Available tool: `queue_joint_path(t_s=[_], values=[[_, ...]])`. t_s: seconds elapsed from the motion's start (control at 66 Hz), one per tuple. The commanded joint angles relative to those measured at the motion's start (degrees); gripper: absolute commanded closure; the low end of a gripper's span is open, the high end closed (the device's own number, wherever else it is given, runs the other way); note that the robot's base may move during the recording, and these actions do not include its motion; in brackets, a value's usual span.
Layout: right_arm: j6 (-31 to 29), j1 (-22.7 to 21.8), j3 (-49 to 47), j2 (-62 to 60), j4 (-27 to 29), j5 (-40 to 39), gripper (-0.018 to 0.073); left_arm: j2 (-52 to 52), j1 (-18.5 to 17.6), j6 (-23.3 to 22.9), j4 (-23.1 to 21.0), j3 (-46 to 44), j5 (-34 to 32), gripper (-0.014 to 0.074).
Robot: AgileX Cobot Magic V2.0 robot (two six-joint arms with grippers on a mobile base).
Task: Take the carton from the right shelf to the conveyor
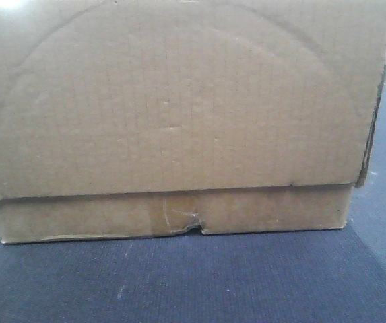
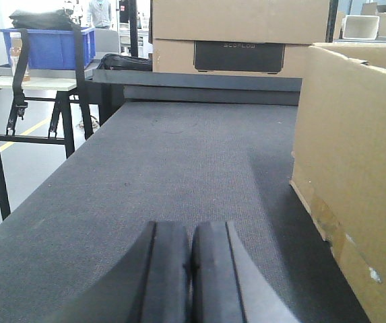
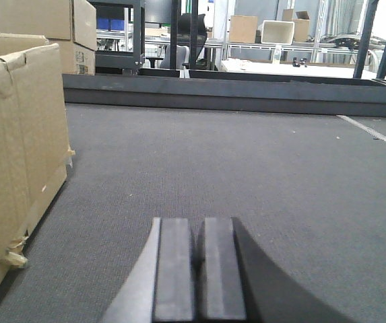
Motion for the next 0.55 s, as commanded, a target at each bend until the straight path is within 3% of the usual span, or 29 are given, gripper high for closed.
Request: queue_joint_path(t_s=[0.0, 0.531], values=[[-0.2, -0.2, 0.0, -0.4, 0.0, -0.9, 0.0632, -0.3, 0.2, 0.0, -0.4, -0.1, -1.0, 0.0587], [-0.2, -0.2, 0.0, -0.4, 0.0, -0.9, 0.0632, -0.3, 0.2, 0.0, -0.4, -0.1, -1.0, 0.0587]])
